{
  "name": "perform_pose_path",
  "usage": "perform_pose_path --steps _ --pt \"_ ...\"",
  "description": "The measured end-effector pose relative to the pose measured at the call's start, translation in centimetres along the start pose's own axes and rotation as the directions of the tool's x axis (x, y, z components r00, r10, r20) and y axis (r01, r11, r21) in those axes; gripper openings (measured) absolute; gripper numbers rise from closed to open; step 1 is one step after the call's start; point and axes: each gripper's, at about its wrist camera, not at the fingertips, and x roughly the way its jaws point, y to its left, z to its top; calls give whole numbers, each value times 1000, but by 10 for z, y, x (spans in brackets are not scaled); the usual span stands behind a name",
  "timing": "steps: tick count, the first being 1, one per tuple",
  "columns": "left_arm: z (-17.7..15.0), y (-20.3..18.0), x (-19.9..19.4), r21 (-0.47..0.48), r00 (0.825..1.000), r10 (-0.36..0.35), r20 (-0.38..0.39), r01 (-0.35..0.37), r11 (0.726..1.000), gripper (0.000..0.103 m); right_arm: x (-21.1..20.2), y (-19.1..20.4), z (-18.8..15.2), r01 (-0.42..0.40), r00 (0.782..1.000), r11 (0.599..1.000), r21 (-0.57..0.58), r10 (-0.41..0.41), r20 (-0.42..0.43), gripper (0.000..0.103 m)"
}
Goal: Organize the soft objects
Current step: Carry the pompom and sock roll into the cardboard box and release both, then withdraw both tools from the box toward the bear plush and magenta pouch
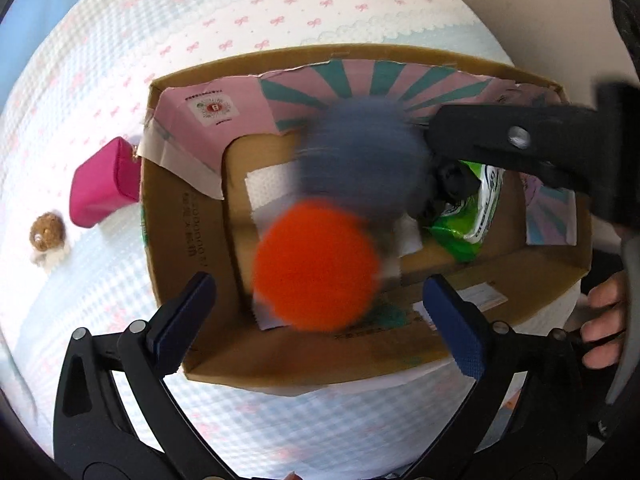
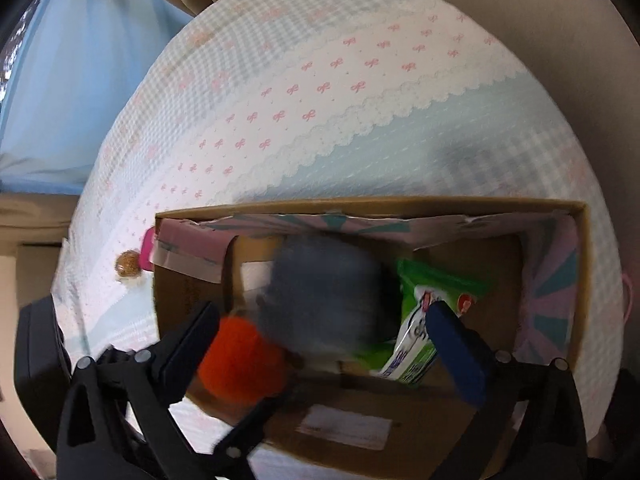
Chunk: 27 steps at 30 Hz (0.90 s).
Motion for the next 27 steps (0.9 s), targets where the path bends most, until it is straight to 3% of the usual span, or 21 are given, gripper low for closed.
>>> perform_pose_path --steps 11,20,27 --pt "-4 11 -20 -42 998 -32 49 34 999 103 -24 -5 -10 22 998 1000 2 -22 62 103" --pt "-21 12 -83 -37 983 -32 179 39 999 103 -68 16 -25 68 989 997 -36 -62 133 103" --pt "-46 33 -140 -78 959 -42 281 66 995 103 -123 46 -52 127 965 989 -74 -106 241 103"
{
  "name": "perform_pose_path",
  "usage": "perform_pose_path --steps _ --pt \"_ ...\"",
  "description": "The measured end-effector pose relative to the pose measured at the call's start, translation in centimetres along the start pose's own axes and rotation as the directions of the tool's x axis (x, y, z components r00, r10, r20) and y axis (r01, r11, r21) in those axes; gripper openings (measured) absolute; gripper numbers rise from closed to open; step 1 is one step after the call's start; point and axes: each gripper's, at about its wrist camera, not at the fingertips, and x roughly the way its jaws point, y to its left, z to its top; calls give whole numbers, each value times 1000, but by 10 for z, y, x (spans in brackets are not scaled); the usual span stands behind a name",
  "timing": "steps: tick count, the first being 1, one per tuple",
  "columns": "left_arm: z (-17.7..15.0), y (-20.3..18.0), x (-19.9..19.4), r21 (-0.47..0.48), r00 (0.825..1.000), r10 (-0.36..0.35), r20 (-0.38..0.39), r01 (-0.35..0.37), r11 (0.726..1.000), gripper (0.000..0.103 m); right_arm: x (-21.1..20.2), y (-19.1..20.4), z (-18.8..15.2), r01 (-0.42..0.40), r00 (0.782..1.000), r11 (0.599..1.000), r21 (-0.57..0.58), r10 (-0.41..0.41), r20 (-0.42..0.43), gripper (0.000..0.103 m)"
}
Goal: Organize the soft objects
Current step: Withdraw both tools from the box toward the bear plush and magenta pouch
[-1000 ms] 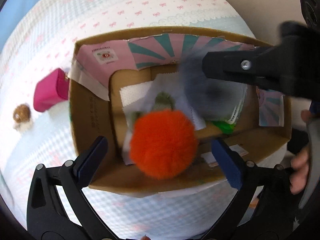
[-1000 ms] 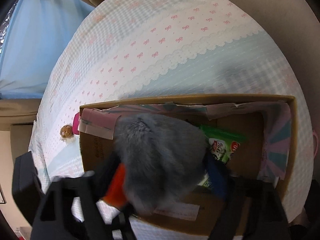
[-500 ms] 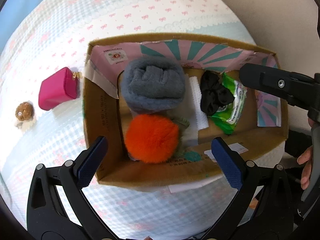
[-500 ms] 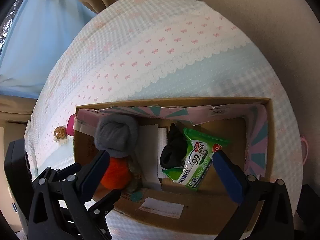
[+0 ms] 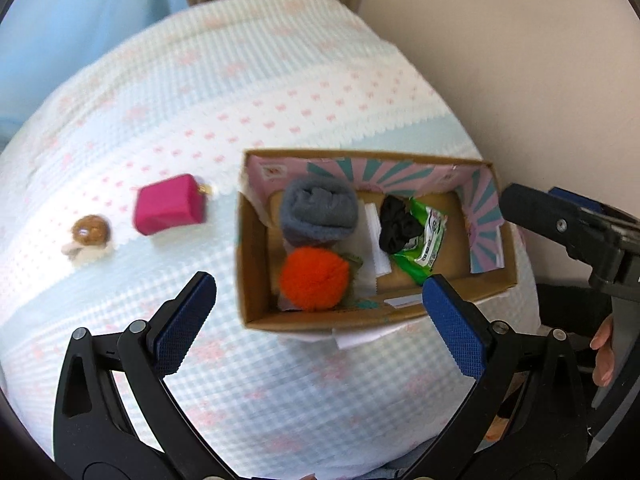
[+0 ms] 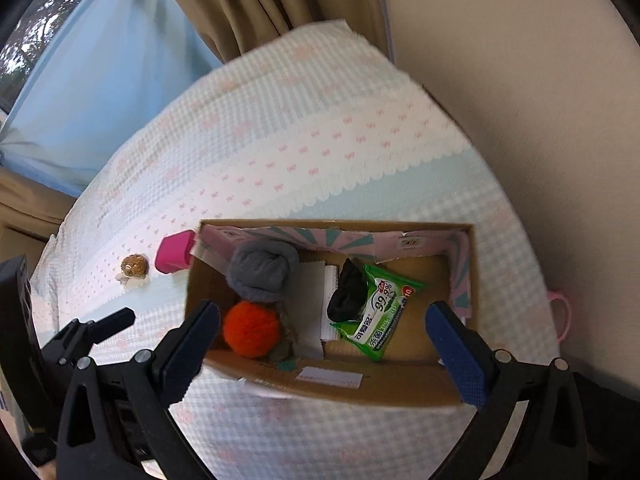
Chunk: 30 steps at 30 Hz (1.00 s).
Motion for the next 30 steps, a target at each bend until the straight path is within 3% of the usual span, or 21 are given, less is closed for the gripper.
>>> perform_pose_path --steps 9,18,30 --pt "-34 52 -99 8 988 24 150 -25 1000 103 -72 66 -31 54 990 995 -78 -43 134 103" --pt "-79 124 -170 12 973 32 227 -36 999 103 -112 146 -70 66 974 994 -84 -46 222 103" --pt "-116 226 -197 37 969 23 246 -33 999 103 -106 232 -104 51 970 997 -63 -35 242 103"
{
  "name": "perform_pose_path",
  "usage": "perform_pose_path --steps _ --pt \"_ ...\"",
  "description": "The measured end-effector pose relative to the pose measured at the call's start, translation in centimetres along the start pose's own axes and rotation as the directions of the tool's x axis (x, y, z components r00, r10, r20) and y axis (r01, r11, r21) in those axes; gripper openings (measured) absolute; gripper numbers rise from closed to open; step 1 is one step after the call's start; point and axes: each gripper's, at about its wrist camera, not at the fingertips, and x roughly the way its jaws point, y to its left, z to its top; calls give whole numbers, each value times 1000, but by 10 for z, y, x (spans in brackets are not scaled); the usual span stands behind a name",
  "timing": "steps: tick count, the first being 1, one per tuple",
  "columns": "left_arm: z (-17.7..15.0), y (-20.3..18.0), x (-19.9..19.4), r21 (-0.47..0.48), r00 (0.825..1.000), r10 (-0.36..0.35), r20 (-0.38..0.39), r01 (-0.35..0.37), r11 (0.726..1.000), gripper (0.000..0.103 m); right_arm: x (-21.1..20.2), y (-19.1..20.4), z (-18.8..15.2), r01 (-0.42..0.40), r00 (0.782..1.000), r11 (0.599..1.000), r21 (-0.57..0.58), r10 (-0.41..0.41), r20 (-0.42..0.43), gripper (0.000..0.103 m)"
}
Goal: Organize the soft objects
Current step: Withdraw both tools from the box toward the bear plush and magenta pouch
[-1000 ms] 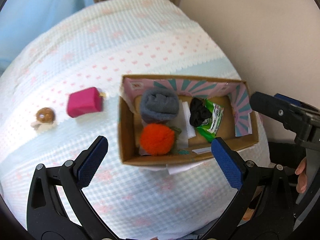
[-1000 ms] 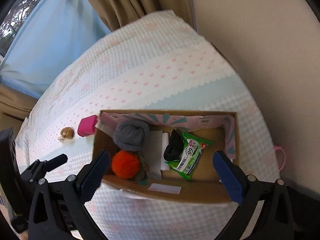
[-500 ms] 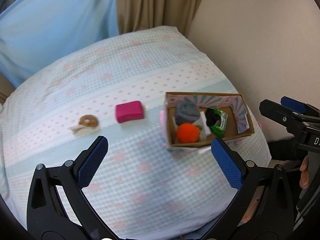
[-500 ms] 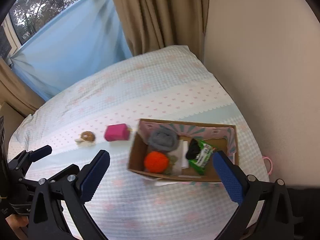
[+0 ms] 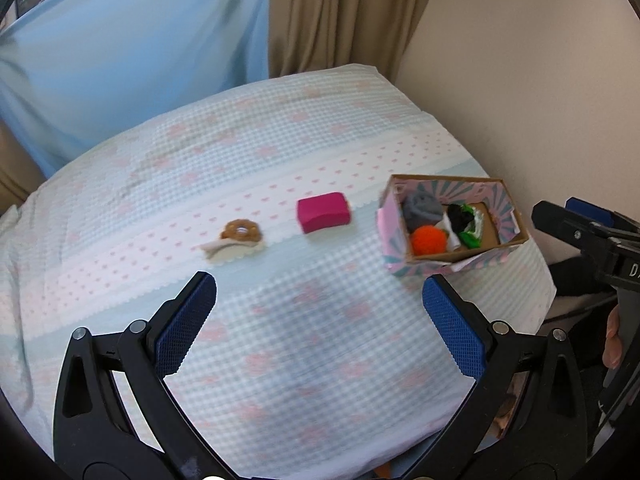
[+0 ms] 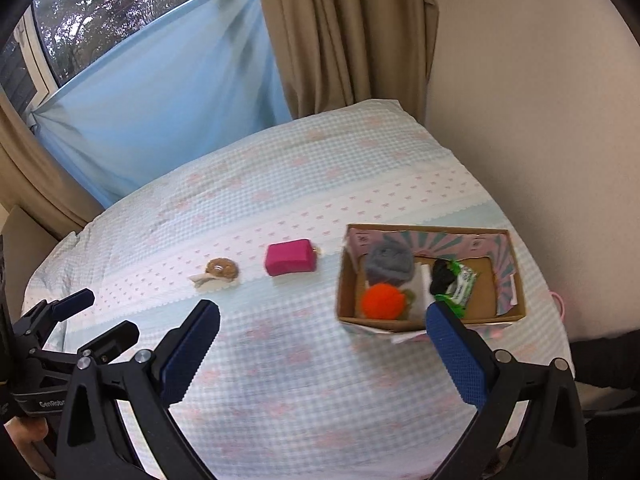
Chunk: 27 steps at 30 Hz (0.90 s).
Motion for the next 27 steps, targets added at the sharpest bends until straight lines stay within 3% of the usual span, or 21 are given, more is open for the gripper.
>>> perform_pose_path --steps 6,14,19,23,27 --pt "1 47 7 50 1000 0 -4 0 999 103 16 41 3 1 1000 999 -44 -1 2 103" --pt "19 88 49 129 999 17 -37 -13 992 103 62 79 30 -18 999 984 -175 12 -37 103" --pt "34 109 96 112 995 -13 -103 24 993 103 104 92 48 -42 997 954 -296 22 -68 103" --pt "44 116 143 135 984 -25 -177 49 990 103 156 97 66 -119 985 939 -323 70 -158 103" --pt "48 121 188 179 970 -21 -242 66 982 103 208 100 76 -131 972 918 -375 45 -230 103"
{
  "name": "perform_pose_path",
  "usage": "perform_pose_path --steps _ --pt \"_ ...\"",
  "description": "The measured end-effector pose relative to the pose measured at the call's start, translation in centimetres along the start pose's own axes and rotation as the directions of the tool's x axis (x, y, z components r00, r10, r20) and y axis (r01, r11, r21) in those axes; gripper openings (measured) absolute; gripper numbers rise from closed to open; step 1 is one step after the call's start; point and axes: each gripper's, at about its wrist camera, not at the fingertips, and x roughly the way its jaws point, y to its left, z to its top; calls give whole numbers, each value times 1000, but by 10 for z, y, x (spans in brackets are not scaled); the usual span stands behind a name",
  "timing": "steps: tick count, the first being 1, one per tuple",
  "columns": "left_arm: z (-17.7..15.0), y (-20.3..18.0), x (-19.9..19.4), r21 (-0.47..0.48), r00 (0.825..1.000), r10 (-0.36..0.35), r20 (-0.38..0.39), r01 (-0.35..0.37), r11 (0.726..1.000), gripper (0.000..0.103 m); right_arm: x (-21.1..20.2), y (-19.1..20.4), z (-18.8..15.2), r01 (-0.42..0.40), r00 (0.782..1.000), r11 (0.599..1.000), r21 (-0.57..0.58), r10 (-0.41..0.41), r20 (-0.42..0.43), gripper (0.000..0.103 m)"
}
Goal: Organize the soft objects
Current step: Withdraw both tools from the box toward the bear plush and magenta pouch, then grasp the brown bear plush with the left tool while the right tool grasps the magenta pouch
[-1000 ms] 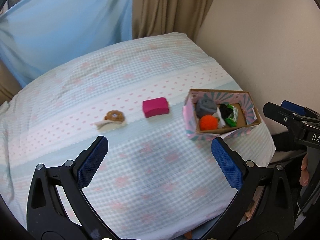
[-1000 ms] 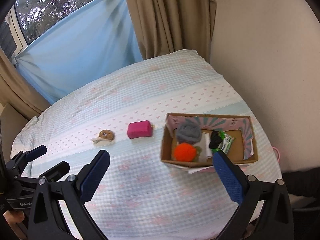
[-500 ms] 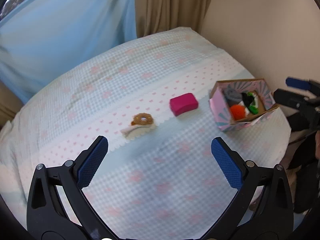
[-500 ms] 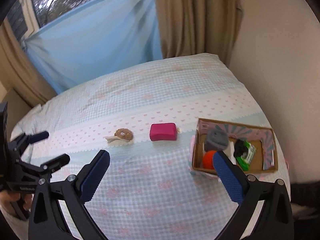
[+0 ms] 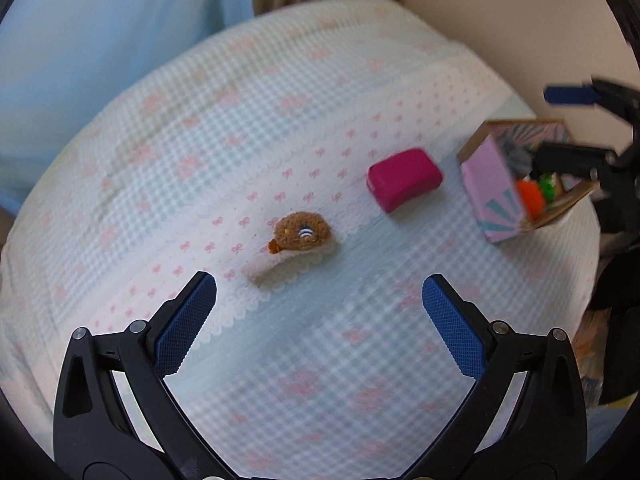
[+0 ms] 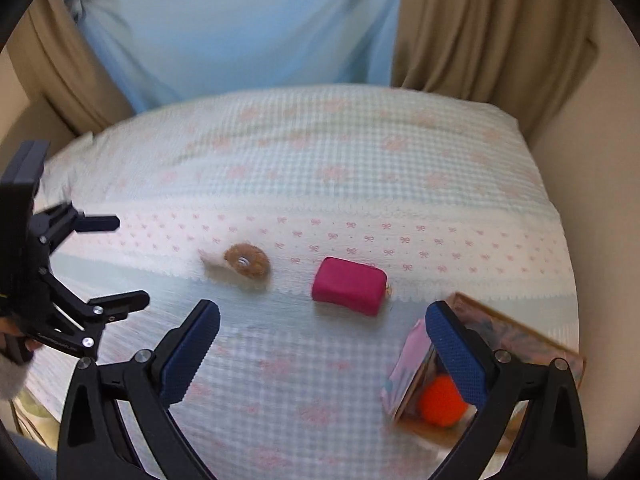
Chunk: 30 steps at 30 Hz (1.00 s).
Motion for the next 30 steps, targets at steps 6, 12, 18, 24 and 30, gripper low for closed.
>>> perform_pose_path --steps 6,12,18,24,30 --pt "19 16 76 0 994 -24 -108 24 1000 102 73 -13 23 -35 993 996 -88 25 -112 103" --pt "26 31 137 -78 978 -73 -193 59 995 102 155 -19 29 -87 958 943 -320 -10 -288 103" --pt "26 35 182 -132 965 -88 -246 56 990 102 209 -19 22 -174 914 848 -500 -50 -404 103" --pt "26 34 212 -189 957 -92 -277 39 981 98 243 -13 8 -271 877 762 -588 -56 -477 103" --pt "22 26 232 -174 949 -64 -308 10 985 82 255 -9 -11 -293 862 713 -637 -92 -499 103"
